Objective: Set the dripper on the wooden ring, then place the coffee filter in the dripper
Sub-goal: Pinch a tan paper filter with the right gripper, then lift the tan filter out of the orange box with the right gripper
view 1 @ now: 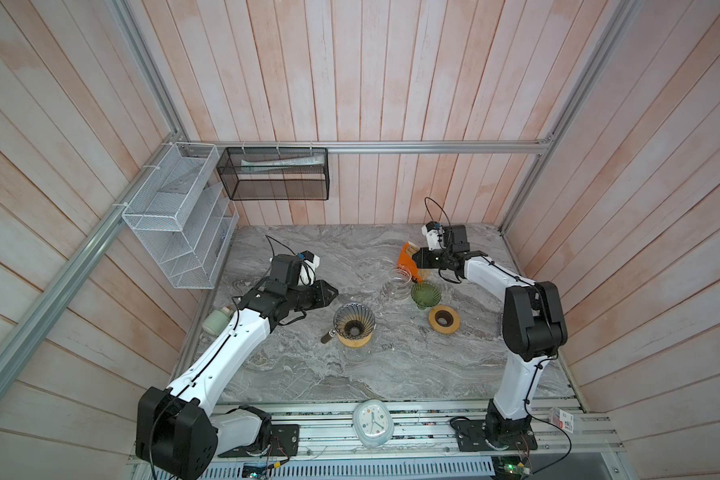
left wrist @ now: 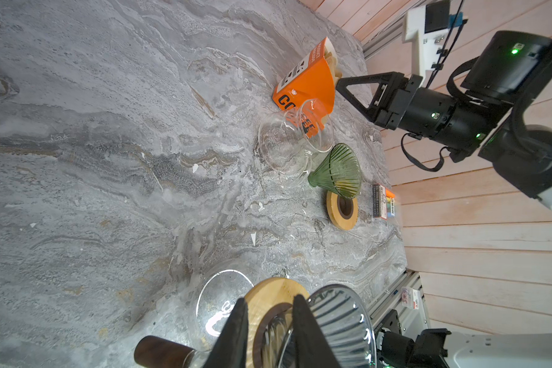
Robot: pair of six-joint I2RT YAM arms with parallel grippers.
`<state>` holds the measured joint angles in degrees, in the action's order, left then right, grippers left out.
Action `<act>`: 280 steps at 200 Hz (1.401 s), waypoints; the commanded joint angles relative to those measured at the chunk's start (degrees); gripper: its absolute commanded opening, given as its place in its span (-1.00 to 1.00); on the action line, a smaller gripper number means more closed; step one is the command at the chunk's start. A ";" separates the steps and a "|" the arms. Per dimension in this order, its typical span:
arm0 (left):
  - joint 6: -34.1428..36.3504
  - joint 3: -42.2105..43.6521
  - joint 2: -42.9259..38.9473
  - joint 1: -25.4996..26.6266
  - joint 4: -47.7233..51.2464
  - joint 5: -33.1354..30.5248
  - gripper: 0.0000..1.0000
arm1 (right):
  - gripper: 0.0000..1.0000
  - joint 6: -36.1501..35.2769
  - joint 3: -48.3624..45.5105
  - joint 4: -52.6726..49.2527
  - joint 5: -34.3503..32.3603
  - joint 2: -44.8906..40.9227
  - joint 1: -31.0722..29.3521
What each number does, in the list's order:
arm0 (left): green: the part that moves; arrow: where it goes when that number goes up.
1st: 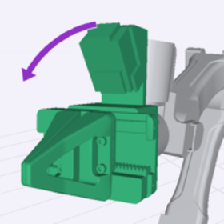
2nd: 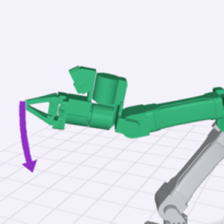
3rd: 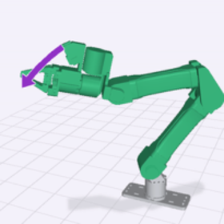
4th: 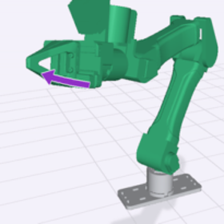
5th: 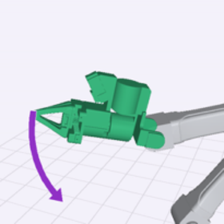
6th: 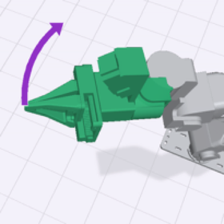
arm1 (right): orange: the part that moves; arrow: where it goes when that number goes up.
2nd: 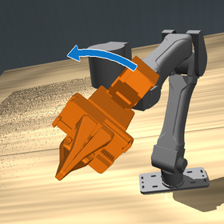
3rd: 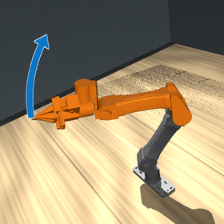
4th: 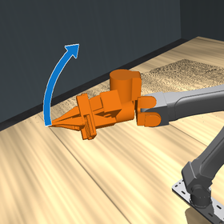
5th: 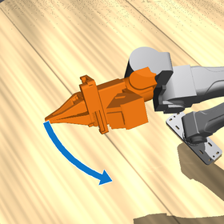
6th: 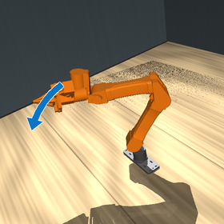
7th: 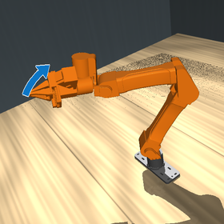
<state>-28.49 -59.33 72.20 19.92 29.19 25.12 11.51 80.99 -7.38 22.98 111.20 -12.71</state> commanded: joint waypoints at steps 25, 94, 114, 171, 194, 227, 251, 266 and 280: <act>0.71 0.62 -1.01 -0.28 -0.89 0.63 -0.45 | -1.00 -0.61 0.18 -1.14 -0.47 -1.76 -0.30; 0.77 0.42 -1.01 -0.24 -0.80 0.63 -0.45 | -1.00 -1.13 0.30 -2.28 -0.92 -3.70 -0.30; 0.79 0.46 -1.10 -0.24 -0.80 0.63 -0.45 | -1.00 -1.31 0.18 -2.64 -1.16 -4.14 -0.30; 0.87 0.38 -1.34 -0.24 -0.71 0.63 -0.45 | -1.00 -1.66 -0.13 -3.42 -1.41 -5.09 -0.30; 0.81 0.44 -1.32 -0.24 -0.79 0.63 -0.45 | -1.00 -1.66 -0.30 -3.69 -1.52 -5.80 -0.30; 0.82 0.45 -1.52 -0.25 -0.81 0.64 -0.45 | -1.00 -1.66 -0.37 -4.39 -1.61 -7.11 -0.30; 0.94 0.65 -1.71 -0.24 -0.80 0.54 -0.45 | -1.00 -1.66 -0.60 -4.88 -1.79 -8.21 -0.28; 0.83 0.77 -1.88 -0.24 -0.96 0.54 -0.45 | -1.00 -1.66 -0.78 -5.18 -1.97 -8.96 -0.30; 0.82 0.96 -1.96 -0.24 -1.06 0.54 -0.45 | -1.00 -1.66 -0.92 -5.53 -2.13 -9.70 -0.30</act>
<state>-28.47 -59.33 71.46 19.92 29.08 25.12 10.61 80.84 -11.07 21.85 103.94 -12.71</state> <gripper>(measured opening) 0.275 0.042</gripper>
